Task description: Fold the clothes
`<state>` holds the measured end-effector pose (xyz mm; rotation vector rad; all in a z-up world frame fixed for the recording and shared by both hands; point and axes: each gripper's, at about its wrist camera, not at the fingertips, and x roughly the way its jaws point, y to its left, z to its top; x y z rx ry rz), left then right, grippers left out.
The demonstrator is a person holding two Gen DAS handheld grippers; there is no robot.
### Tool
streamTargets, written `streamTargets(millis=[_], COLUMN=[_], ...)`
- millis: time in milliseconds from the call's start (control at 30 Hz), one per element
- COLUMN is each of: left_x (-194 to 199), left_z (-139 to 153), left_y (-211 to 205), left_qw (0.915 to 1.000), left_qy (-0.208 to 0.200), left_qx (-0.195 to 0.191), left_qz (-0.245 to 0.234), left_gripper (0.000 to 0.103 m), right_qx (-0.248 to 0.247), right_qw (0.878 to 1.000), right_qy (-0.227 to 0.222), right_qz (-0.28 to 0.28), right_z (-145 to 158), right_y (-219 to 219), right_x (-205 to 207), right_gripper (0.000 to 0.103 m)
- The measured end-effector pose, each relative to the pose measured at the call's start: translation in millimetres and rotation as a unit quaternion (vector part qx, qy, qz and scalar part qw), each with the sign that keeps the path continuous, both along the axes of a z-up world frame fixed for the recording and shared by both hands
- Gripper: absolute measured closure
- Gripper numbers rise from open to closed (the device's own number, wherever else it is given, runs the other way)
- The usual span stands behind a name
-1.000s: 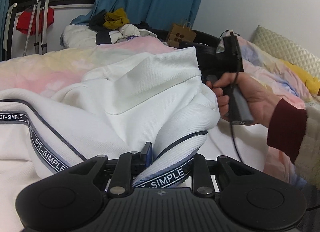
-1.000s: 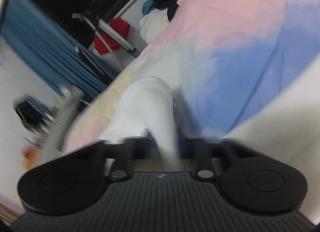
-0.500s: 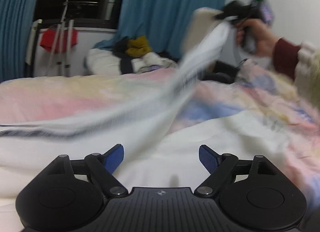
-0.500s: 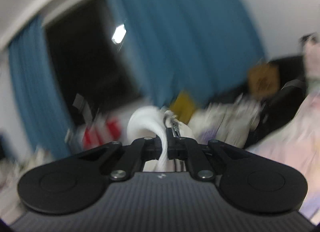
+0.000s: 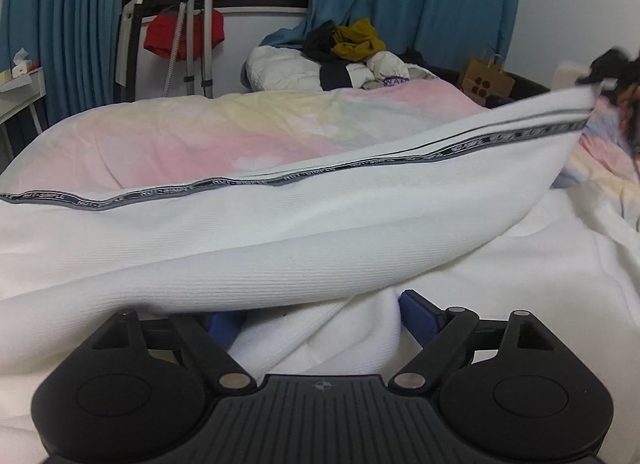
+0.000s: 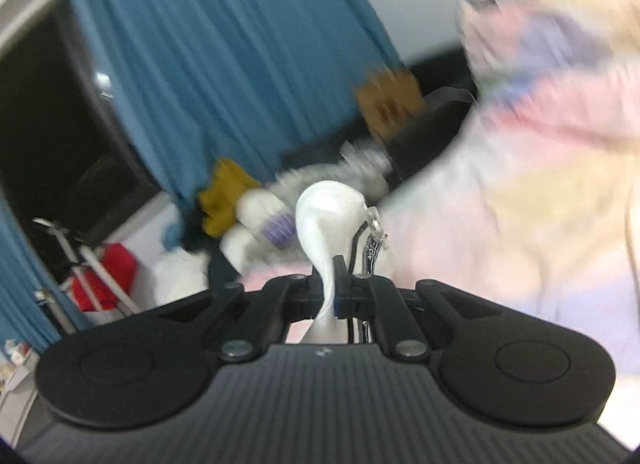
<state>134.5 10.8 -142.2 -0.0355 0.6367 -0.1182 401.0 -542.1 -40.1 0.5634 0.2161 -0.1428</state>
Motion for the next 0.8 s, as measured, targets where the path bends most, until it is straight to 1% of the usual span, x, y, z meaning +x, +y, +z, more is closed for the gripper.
streamTargets(millis=[67,100,167,233,267,300,333,433,500,567,700,800], left_x=[-3.4,-5.2,-8.6,-12.0,-13.3,-13.2,-12.5,-2.2,6.9,17.8,33.3,39.1], left_z=[6.2,9.3,15.4,21.6,24.5,26.9,28.3,25.0,20.4,14.9,10.7,13.1], left_y=[5.5,8.3,13.8,19.3,22.4,25.9,28.4,29.9,29.3,27.2,19.5,18.9], left_qw=[0.9998,0.9996,0.999,0.9981,0.9974,0.9967,0.9963,0.9963,0.9966,0.9968,0.9969,0.9975], left_qy=[-0.011,-0.016,-0.026,-0.037,-0.043,-0.048,-0.049,-0.043,-0.038,-0.036,-0.042,-0.043], left_qx=[-0.006,-0.008,-0.014,-0.02,-0.022,-0.023,-0.023,-0.013,-0.008,0.0,0.021,0.019], left_qz=[0.013,0.019,0.032,0.045,0.053,0.061,0.067,0.073,0.072,0.071,0.062,0.053], left_gripper=[0.019,0.019,0.023,0.023,0.023,0.023,0.023,0.023,0.022,0.021,0.019,0.019], right_qx=[-0.027,-0.04,-0.066,-0.094,-0.101,-0.1,-0.098,-0.106,-0.12,-0.104,-0.06,-0.101], right_qw=[0.998,0.995,0.987,0.982,0.982,0.984,0.985,0.987,0.985,0.984,0.986,0.985], right_qy=[-0.059,-0.086,-0.137,-0.147,-0.132,-0.109,-0.086,-0.014,0.052,0.103,0.149,0.142], right_qz=[-0.016,-0.027,-0.05,-0.074,-0.088,-0.102,-0.113,-0.121,-0.114,-0.102,-0.052,-0.012], right_z=[34.5,51.6,84.6,106.5,109.9,107.3,102.2,56.5,10.6,-32.2,-102.1,-118.9], right_y=[15.6,25.5,44.8,58.9,61.0,59.5,57.6,46.1,36.4,27.3,20.9,28.9], right_x=[-32.5,-50.5,-83.6,-88.5,-80.2,-65.3,-49.4,11.2,57.7,95.9,140.7,144.5], right_gripper=[0.098,0.097,0.098,0.097,0.097,0.097,0.097,0.097,0.097,0.097,0.095,0.092])
